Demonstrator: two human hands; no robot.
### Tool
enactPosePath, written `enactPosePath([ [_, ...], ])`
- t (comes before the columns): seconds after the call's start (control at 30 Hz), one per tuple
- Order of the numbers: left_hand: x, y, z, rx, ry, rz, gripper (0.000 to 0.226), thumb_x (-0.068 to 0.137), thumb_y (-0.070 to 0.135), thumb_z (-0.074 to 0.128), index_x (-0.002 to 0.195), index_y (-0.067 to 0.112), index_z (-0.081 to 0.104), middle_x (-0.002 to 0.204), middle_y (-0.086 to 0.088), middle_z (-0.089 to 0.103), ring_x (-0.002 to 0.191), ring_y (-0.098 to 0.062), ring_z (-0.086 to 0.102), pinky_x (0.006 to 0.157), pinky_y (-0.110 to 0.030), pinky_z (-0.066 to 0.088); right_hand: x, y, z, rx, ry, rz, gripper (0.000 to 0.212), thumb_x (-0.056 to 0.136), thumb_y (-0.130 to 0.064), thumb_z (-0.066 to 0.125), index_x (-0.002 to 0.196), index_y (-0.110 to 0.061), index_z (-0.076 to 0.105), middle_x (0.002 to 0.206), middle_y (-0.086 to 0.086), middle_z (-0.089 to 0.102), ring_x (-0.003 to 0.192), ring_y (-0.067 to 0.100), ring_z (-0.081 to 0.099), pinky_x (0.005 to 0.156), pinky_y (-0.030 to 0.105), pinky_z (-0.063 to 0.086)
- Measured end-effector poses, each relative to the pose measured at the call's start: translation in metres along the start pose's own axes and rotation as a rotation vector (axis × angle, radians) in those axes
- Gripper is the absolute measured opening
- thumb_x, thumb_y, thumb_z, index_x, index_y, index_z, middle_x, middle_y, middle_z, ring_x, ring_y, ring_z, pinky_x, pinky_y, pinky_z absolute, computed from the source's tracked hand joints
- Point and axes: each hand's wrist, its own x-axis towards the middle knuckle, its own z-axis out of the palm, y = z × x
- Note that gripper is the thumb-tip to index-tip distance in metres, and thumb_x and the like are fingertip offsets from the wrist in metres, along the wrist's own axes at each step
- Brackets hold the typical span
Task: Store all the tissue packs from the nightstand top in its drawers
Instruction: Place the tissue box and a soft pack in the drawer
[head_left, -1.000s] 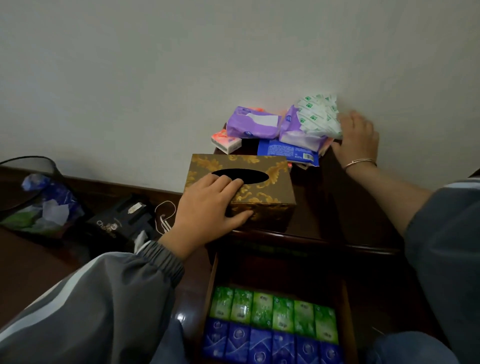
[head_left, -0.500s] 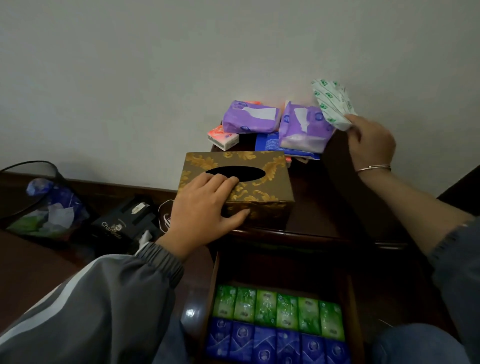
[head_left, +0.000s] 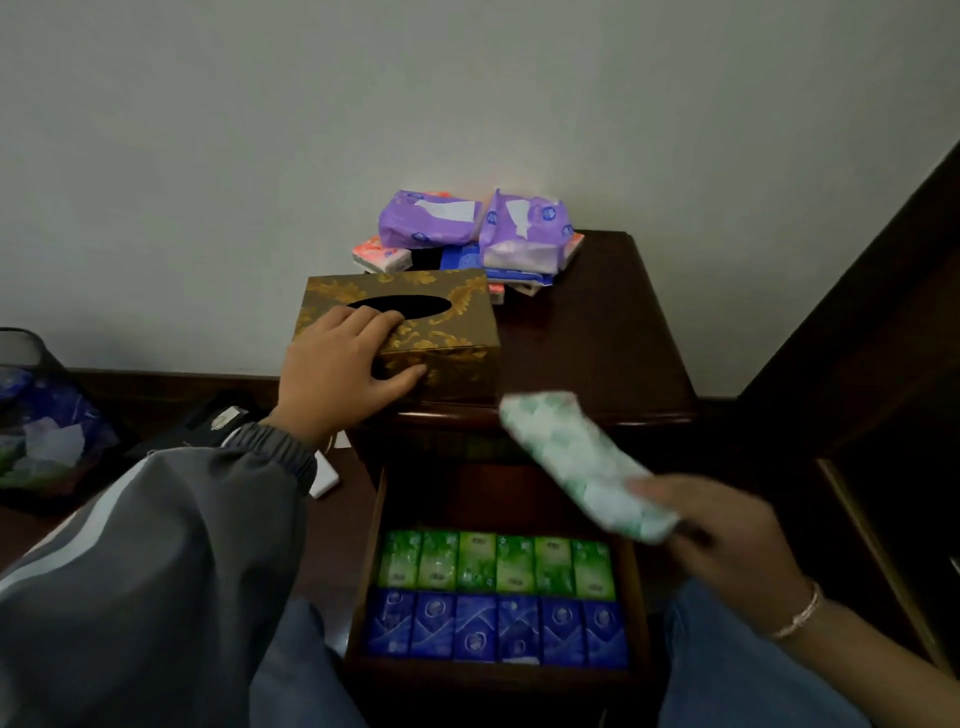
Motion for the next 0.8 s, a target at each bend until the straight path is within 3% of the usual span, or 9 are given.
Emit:
enactPosePath([
  [0.13,-0.001,-0.001,0.004,0.005,0.009,-0.015,0.065,0.081,0.071,0.040,0.123,0.023,0.055,0.109,0.004,0.064,0.102,-0.021,0.058,0.075,-0.032,0.050,-0.045,-0.012,0.031,-0.128,-0.268,-0.001,0.030,0.062,-0.014,0.072,0.092,-0.018,0.077,0.090,-0.006,0.075,0.079,0.006,0.071,0.068,0.018,0.055],
  [0.23,-0.002,-0.001,0.005,-0.002,0.019,-0.011,0.065,0.081,0.071,0.041,0.122,0.022,0.055,0.108,0.003,0.064,0.101,-0.022,0.057,0.077,-0.034,0.050,-0.048,-0.009,0.060,-0.272,-0.463,0.061,0.034,0.046,-0.024,0.079,0.080,-0.030,0.077,0.071,-0.012,0.073,0.059,0.002,0.067,0.047,0.014,0.048],
  [0.33,-0.001,-0.002,0.005,-0.003,0.023,-0.001,0.065,0.082,0.070,0.041,0.121,0.021,0.055,0.108,0.002,0.064,0.100,-0.022,0.057,0.077,-0.034,0.050,-0.039,0.007,0.091,-0.365,-0.514,0.163,0.025,0.051,-0.025,0.082,0.074,-0.028,0.074,0.059,-0.006,0.069,0.050,0.011,0.065,0.040,0.018,0.044],
  [0.53,0.000,-0.002,0.004,0.013,0.025,-0.003,0.065,0.082,0.070,0.041,0.121,0.022,0.056,0.107,0.003,0.065,0.099,-0.022,0.059,0.071,-0.030,0.049,-0.008,0.045,0.148,-0.588,-0.556,0.264,0.035,0.031,-0.019,0.091,0.059,-0.018,0.070,0.040,0.000,0.057,0.032,0.013,0.054,0.032,0.014,0.037],
  [0.6,-0.001,-0.001,0.003,0.011,0.016,-0.004,0.065,0.082,0.070,0.040,0.122,0.021,0.056,0.108,0.002,0.065,0.100,-0.022,0.059,0.072,-0.031,0.049,-0.003,0.056,0.159,-0.650,-0.621,0.329,0.039,0.039,-0.018,0.091,0.073,-0.012,0.073,0.056,0.007,0.066,0.049,0.020,0.064,0.041,0.021,0.049],
  [0.63,-0.001,-0.001,0.003,0.011,0.010,-0.003,0.066,0.082,0.071,0.040,0.122,0.021,0.056,0.109,0.002,0.065,0.100,-0.022,0.059,0.073,-0.032,0.050,-0.002,0.061,0.165,-0.666,-0.691,0.371,0.044,0.056,-0.024,0.086,0.094,-0.007,0.071,0.081,0.015,0.071,0.076,0.025,0.069,0.060,0.028,0.055],
  [0.7,-0.001,-0.001,0.003,0.014,0.000,-0.003,0.066,0.082,0.071,0.039,0.123,0.022,0.055,0.109,0.002,0.065,0.101,-0.022,0.058,0.073,-0.033,0.050,-0.005,0.072,0.179,-0.643,-0.859,0.473,0.056,0.090,-0.036,0.056,0.135,-0.006,0.043,0.136,0.018,0.049,0.129,0.029,0.043,0.099,0.038,0.040],
  [0.73,-0.001,-0.001,0.003,0.017,-0.004,-0.002,0.066,0.082,0.071,0.039,0.123,0.022,0.055,0.110,0.002,0.065,0.101,-0.022,0.058,0.073,-0.032,0.050,-0.007,0.073,0.182,-0.618,-0.939,0.483,0.055,0.094,-0.039,0.045,0.139,-0.008,0.036,0.144,0.015,0.040,0.136,0.029,0.034,0.104,0.040,0.033],
  [0.8,-0.001,-0.001,0.004,0.019,-0.010,0.001,0.066,0.082,0.072,0.039,0.123,0.022,0.054,0.110,0.002,0.064,0.102,-0.022,0.058,0.074,-0.032,0.050,-0.013,0.075,0.184,-0.576,-1.010,0.468,0.048,0.097,-0.039,0.038,0.134,-0.009,0.043,0.140,0.013,0.045,0.131,0.028,0.039,0.102,0.040,0.034],
])
